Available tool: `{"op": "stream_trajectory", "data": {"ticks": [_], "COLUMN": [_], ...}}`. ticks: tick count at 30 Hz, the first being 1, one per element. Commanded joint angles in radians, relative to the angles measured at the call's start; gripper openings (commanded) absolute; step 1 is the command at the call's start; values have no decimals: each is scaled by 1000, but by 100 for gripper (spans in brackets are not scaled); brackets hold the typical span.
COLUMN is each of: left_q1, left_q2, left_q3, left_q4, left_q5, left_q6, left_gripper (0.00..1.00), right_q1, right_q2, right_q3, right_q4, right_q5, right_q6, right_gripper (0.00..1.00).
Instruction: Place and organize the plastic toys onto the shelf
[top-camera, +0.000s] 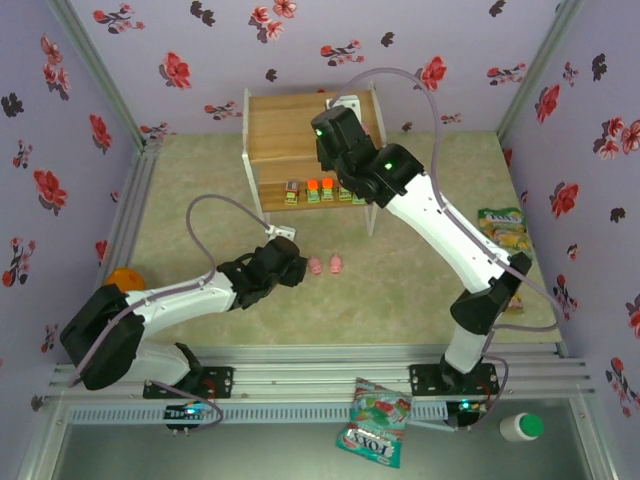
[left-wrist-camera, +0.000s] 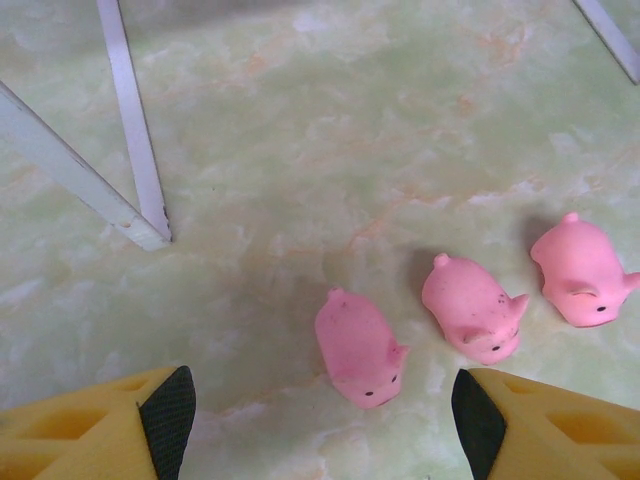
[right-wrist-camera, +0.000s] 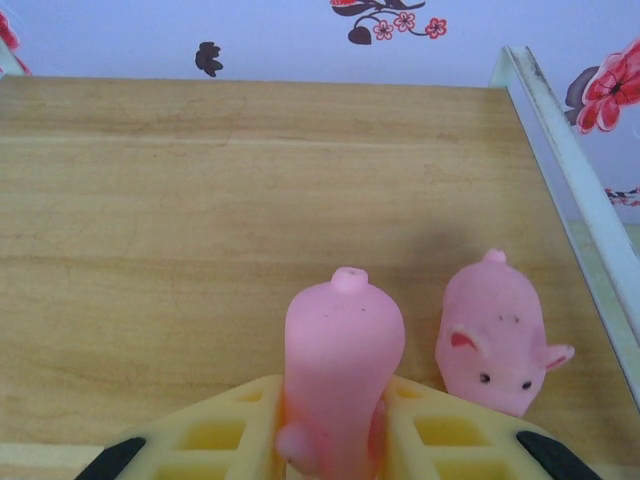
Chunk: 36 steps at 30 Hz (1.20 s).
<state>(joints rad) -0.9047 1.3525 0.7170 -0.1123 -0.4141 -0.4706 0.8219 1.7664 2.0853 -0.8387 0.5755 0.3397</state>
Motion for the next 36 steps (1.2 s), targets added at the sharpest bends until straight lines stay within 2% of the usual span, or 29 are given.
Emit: {"op": "stream_trajectory", "data": {"ticks": [1, 36], "left_q1": [8, 13], "left_q2": [-24, -30], "left_q3": [-14, -13], "left_q4": [-1, -9], "left_q5": [1, 2], "left_q6": [6, 6], "left_gripper": [73, 73], "right_q1": [-13, -59], "right_q2": [31, 64], "right_q3": [69, 79], "right_q4": [-47, -72], "right_q5": [-14, -19], "right_q6": [-19, -22], "right_gripper": [27, 28]}}
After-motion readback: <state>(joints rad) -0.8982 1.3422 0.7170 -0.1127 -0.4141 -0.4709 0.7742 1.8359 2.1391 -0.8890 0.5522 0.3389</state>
